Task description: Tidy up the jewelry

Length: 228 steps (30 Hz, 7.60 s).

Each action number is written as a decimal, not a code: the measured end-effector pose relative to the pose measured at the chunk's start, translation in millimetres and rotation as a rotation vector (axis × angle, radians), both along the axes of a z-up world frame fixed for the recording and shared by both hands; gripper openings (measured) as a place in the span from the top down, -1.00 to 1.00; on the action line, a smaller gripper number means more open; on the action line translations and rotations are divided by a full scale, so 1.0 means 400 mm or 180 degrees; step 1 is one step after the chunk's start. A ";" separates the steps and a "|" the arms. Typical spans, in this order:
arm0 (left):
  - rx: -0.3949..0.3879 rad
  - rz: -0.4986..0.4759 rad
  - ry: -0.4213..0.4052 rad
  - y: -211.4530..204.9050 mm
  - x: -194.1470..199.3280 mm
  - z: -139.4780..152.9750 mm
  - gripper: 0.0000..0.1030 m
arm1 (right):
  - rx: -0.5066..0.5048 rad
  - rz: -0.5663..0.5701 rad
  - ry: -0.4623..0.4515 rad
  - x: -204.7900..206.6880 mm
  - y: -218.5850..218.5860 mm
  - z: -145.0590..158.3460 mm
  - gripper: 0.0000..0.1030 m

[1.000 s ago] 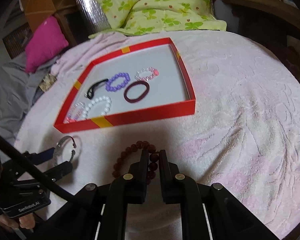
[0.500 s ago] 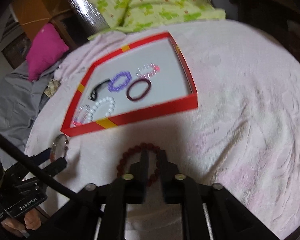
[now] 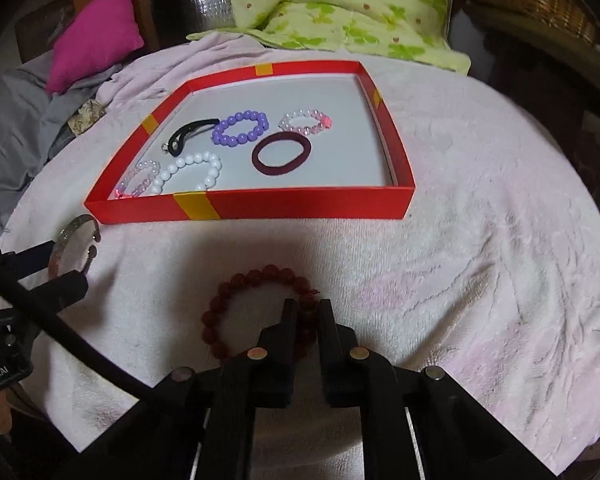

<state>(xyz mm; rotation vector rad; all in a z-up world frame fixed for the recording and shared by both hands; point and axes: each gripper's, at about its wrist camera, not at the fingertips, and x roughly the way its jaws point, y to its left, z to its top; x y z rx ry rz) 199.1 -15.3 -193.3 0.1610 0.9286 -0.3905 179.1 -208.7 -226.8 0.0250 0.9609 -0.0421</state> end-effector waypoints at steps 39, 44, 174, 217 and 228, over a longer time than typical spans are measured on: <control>-0.0092 0.0139 -0.0276 -0.011 0.001 0.063 -0.19 | 0.0628 0.0063 -0.1169 -0.053 0.003 0.177 0.79; -0.0136 0.0149 -0.0286 -0.019 0.013 0.070 -0.19 | 0.0712 0.0008 -0.1199 -0.023 -0.017 0.192 0.79; 0.0654 0.1363 -0.1453 0.048 -0.382 0.511 -0.67 | 0.0211 -0.0095 -0.1236 -0.366 -0.028 0.471 -0.46; 0.0304 0.1382 -0.1695 0.090 -0.618 0.644 -0.74 | -0.0119 -0.0298 -0.1377 -0.575 0.096 0.621 -0.70; 0.0241 0.1376 -0.1598 0.093 -0.592 0.622 -0.74 | -0.0130 -0.0389 -0.1414 -0.546 0.089 0.638 -0.70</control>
